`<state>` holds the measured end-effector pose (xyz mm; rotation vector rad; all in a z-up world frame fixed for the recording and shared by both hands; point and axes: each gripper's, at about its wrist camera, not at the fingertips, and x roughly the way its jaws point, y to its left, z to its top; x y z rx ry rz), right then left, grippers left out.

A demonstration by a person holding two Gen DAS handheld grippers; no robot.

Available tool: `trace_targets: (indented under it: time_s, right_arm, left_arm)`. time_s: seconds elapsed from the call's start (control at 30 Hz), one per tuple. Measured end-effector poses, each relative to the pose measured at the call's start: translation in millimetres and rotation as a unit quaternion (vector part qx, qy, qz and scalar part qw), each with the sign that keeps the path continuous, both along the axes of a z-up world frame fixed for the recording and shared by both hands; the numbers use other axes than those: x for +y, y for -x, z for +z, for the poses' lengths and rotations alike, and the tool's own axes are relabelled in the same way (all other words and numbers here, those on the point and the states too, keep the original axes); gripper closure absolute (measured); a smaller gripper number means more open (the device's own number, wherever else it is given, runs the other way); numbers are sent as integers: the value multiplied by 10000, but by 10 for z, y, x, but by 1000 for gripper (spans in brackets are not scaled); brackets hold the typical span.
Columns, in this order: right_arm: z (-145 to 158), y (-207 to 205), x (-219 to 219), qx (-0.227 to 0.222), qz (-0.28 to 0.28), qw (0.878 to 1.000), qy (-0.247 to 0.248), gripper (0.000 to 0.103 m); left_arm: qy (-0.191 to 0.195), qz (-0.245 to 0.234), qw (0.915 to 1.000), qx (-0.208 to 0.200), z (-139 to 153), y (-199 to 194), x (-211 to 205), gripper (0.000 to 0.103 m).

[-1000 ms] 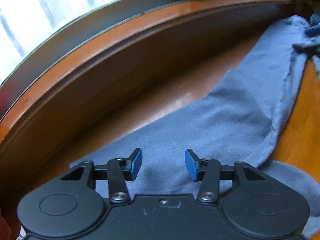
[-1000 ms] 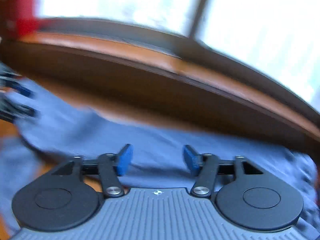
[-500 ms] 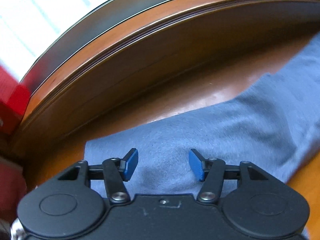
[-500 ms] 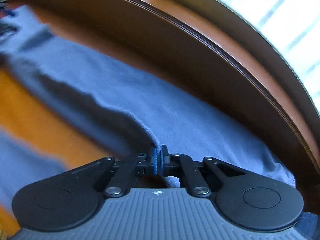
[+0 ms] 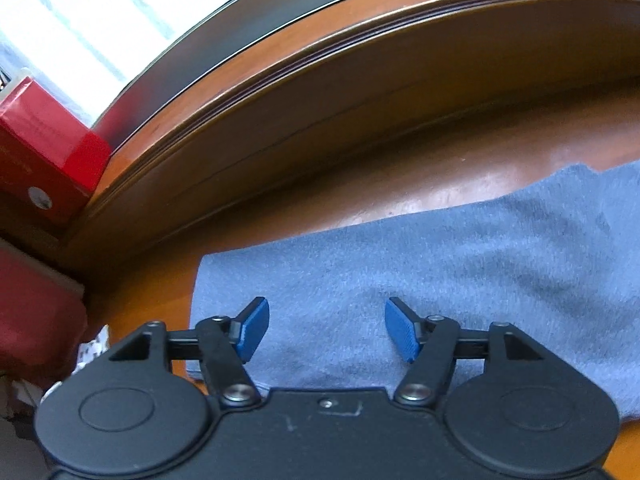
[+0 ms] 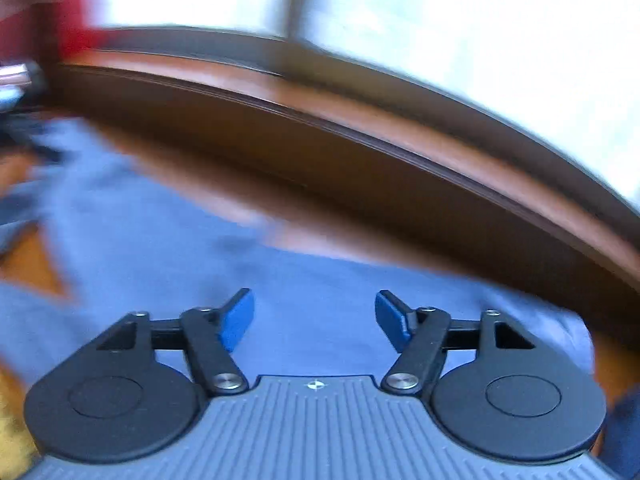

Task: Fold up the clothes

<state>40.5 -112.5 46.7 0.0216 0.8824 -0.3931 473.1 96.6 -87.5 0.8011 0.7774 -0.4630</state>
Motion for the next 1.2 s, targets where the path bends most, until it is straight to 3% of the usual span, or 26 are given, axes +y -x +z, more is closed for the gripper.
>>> trace_targets:
  time_s: [0.07, 0.1, 0.27, 0.4, 0.5, 0.7, 0.77, 0.8, 0.93, 1.03, 1.1, 1.2]
  right_arm:
    - [-352, -56, -360, 574, -581, 9966, -139, 75]
    - [-526, -76, -511, 821, -829, 9929, -247, 76]
    - [-729, 8, -998, 348, -1655, 9850, -347, 76]
    - [-787, 55, -1554, 296, -2521, 9672, 33, 74]
    - [-905, 18, -1872, 244, -3032, 9518, 380, 72]
    - [-1035, -27, -1920, 437, -3130, 9451, 834, 71]
    - [-876, 7, -1842, 224, -3179, 9450, 743, 69]
    - [-806, 7, -1737, 9, -3122, 9479, 634, 68]
    - [-367, -138, -1068, -679, -2272, 9714, 129, 47]
    - [-332, -160, -335, -775, -1280, 9879, -412, 47]
    - [-398, -212, 160, -842, -580, 9897, -1001, 47]
    - [-413, -410, 928, -951, 203, 9798, -1750, 43]
  left_arm:
    - [-25, 83, 10000, 21, 13, -8, 17, 41]
    - [-17, 139, 9999, 43, 16, -19, 15, 40]
    - [-59, 319, 9995, -11, -18, -133, -88, 32]
    - [-113, 424, 9989, -175, -47, -288, -243, 31]
    - [139, 404, 9991, -26, -26, -449, -374, 24]
    - [288, 110, 9995, -16, 4, -468, -527, 27]
    - [513, -5, 9986, 138, 101, -412, -414, 27]
    - [624, -93, 9978, 223, 170, -364, -322, 27]
    - [639, -337, 9968, 340, 355, -117, 110, 26]
    - [532, -389, 9967, 472, 376, 29, 468, 26]
    - [522, -455, 9953, 673, 343, 118, 697, 26]
    - [521, -602, 9931, 865, 288, 292, 923, 26]
